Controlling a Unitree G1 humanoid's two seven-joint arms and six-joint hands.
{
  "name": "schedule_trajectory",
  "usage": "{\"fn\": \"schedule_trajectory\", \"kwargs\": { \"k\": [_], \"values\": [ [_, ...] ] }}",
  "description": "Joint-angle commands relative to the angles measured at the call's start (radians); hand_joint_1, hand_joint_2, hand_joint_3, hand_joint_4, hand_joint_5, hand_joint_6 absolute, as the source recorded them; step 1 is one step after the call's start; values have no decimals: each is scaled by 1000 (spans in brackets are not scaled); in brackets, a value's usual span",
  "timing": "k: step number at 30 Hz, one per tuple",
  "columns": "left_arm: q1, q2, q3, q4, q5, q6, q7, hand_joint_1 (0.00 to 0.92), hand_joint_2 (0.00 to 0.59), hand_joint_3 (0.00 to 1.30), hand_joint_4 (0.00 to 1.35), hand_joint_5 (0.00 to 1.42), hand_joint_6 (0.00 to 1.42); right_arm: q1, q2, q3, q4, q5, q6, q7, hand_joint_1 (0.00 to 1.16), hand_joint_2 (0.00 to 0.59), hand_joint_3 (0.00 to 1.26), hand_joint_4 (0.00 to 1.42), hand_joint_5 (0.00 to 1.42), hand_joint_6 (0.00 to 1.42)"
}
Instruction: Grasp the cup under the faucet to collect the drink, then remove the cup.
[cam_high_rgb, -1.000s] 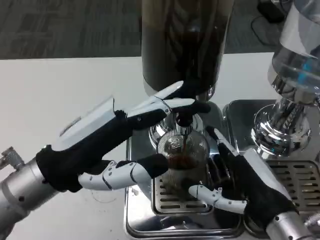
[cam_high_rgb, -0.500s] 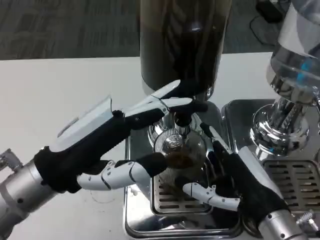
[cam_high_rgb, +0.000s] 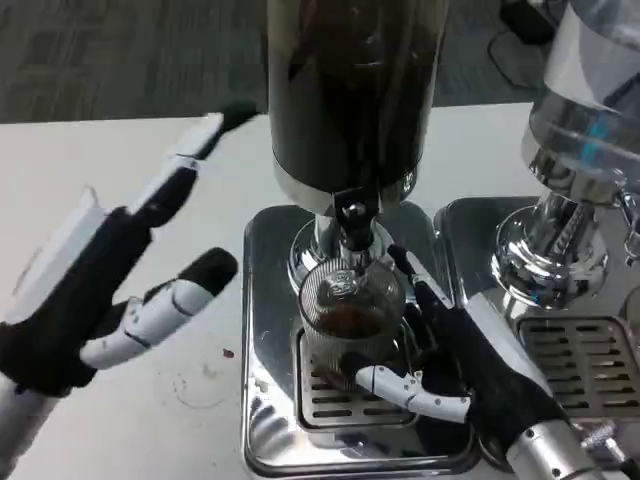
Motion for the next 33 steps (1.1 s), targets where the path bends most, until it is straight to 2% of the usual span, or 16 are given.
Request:
{"fn": "schedule_trajectory", "kwargs": {
  "k": [1, 6, 9, 16, 22, 33],
  "values": [
    [70, -43, 73, 3, 60, 20, 98, 0, 223, 47, 0, 0, 0, -14, 13, 4, 20, 8, -31, -21, 600, 170, 0, 0, 0, 0],
    [136, -91, 125, -3, 124, 31, 193, 0, 221, 57, 0, 0, 0, -12, 26, -2, 35, 18, -58, -40, 601, 171, 0, 0, 0, 0],
    [162, -108, 138, 10, 141, 42, 228, 0, 216, 70, 0, 0, 0, -22, 30, 0, 60, 40, -81, -26, 606, 168, 0, 0, 0, 0],
    [185, -106, 137, 62, 180, 64, 272, 0, 215, 48, 0, 0, 0, -32, 39, 6, 81, 27, -82, -46, 651, 160, 0, 0, 0, 0],
    [200, -99, 137, 109, 189, 83, 293, 0, 214, 47, 0, 3, 0, -28, 63, 3, 121, 30, -145, -100, 680, 152, 0, 0, 0, 28],
    [245, -69, 152, 140, 183, 112, 287, 0, 214, 54, 0, 22, 0, -52, 98, 15, 194, 35, -217, -136, 690, 140, 0, 0, 0, 112]
  ]
}}
